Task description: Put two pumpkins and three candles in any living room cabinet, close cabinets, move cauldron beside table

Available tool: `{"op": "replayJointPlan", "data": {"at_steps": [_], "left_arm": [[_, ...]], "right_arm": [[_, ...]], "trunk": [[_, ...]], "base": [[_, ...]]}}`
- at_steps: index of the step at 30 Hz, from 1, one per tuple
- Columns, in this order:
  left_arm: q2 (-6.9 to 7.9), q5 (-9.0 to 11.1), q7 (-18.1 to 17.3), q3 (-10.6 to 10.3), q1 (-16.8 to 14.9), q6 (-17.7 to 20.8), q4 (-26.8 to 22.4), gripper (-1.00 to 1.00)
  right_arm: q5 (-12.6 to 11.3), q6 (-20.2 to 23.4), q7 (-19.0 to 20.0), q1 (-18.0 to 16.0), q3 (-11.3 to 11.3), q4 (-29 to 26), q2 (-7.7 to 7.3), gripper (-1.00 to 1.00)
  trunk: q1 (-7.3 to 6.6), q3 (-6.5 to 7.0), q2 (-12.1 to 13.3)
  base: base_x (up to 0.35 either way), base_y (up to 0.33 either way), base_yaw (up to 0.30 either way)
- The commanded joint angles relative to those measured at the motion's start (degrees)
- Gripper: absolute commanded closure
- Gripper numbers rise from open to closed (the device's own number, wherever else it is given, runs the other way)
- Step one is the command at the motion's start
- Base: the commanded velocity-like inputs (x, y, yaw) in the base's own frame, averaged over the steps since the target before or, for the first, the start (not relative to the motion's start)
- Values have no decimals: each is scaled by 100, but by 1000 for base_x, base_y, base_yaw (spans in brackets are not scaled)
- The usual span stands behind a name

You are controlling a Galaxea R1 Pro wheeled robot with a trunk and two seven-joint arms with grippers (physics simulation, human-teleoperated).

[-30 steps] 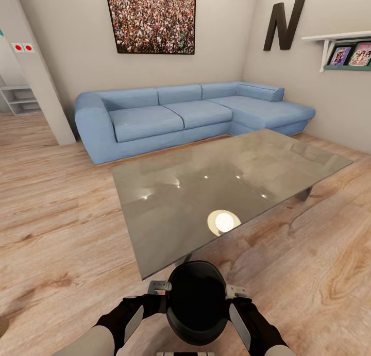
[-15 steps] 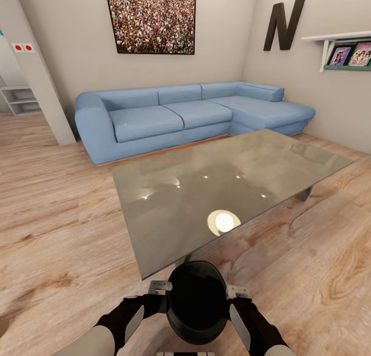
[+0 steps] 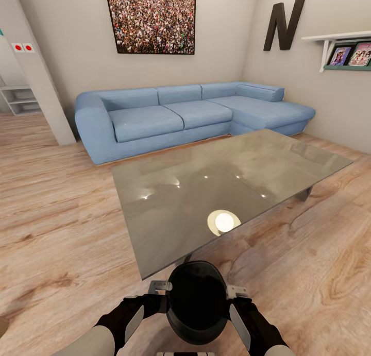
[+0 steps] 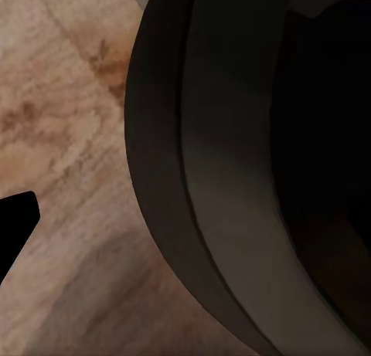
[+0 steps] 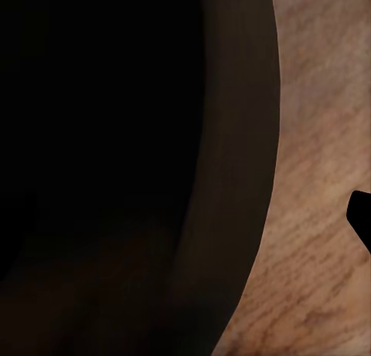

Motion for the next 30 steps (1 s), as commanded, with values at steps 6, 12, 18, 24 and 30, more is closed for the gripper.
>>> {"op": "replayJointPlan", "data": {"at_steps": [6,12,18,24,30], "left_arm": [[5,21,1,-24,0,38,-12,-100],[4,21,3,-24,0,43,-13,-100],[8,21,3,-24,0,45,-13,-100],[8,21,6,-24,0,44,-13,-100],[10,21,7,-24,0,44,-13,-100]], "right_arm": [[-61,21,-42,-1,2,-9,1,-100],[-61,21,-42,-1,2,-9,1,-100],[-61,21,-42,-1,2,-9,1,-100],[-61,21,-42,-1,2,-9,1,-100],[-61,21,-42,-1,2,-9,1,-100]], "trunk": [[-6,40,1],[-6,40,1],[-14,106,5],[-14,106,5],[-14,106,5]], "base": [[0,0,0],[0,0,0],[0,0,0],[0,0,0],[-4,0,0]]}}
